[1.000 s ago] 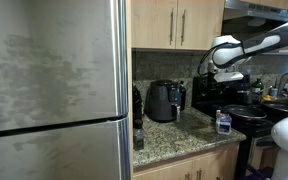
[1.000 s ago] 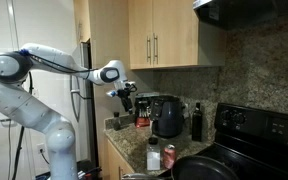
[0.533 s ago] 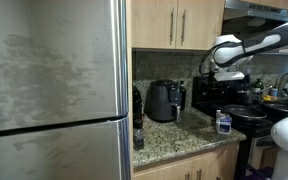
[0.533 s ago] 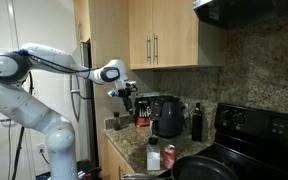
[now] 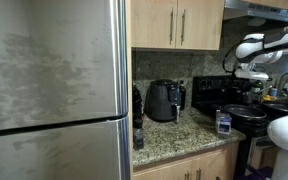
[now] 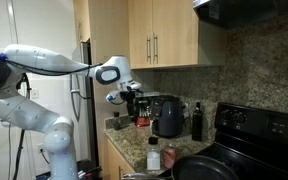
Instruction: Pick the bottle and move it to the left on the counter
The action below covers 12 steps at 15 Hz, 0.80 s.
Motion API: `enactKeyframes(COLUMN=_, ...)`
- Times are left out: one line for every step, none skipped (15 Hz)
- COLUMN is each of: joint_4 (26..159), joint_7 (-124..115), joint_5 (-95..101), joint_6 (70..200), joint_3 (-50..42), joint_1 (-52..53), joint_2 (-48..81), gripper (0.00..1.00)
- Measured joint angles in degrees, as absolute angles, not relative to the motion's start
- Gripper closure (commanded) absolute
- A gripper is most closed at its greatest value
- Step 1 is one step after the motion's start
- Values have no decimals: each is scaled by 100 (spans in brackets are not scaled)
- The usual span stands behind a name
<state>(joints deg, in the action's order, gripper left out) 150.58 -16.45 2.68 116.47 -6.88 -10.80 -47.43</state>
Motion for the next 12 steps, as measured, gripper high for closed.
enactKeyframes(joint_4=15057, joint_7=-1694, joint_5=260, joint_6=11648, joint_3=-577, joint_1=-1072, joint_2=-4734, gripper=0)
enactKeyframes(joint_4=15057, joint_7=-1708, joint_5=259, joint_6=11648, joint_3=-524, joint_1=-1073, joint_2=-4736, gripper=0)
enactKeyframes(joint_4=15048, joint_7=-1743, joint_5=260, joint_6=11611, joint_3=-521, joint_1=-1091, joint_2=-4720, gripper=0)
enactKeyframes(joint_4=15007, joint_7=-1794, joint_5=248, joint_6=11513, joint_3=-549, joint_1=-1135, joint_2=-4650, gripper=0)
enactKeyframes(joint_4=14944, joint_7=-1822, joint_5=205, joint_6=11409, joint_3=-630, joint_1=-1198, joint_2=-4529, gripper=0)
enactKeyframes(joint_4=14862, joint_7=-1823, joint_5=160, joint_6=11350, joint_3=-761, joint_1=-1274, joint_2=-4353, gripper=0)
enactKeyframes(joint_4=14769, joint_7=-1824, joint_5=124, joint_6=11308, joint_3=-909, joint_1=-1360, joint_2=-4157, gripper=0)
enactKeyframes(joint_4=14669, joint_7=-1821, joint_5=48, joint_6=11288, joint_3=-1069, joint_1=-1445, joint_2=-3934, gripper=0)
enactKeyframes(joint_4=14555, joint_7=-1827, joint_5=-30, joint_6=11272, joint_3=-1209, joint_1=-1522, joint_2=-3703, gripper=0)
enactKeyframes(joint_4=14443, joint_7=-1851, joint_5=-137, joint_6=11250, joint_3=-1316, joint_1=-1590, joint_2=-3480, gripper=0)
enactKeyframes(joint_4=14333, joint_7=-1855, joint_5=-219, joint_6=11236, joint_3=-1380, joint_1=-1637, joint_2=-3282, gripper=0)
enactKeyframes(joint_4=14248, joint_7=-1863, joint_5=-265, joint_6=11228, joint_3=-1407, joint_1=-1652, joint_2=-3133, gripper=0)
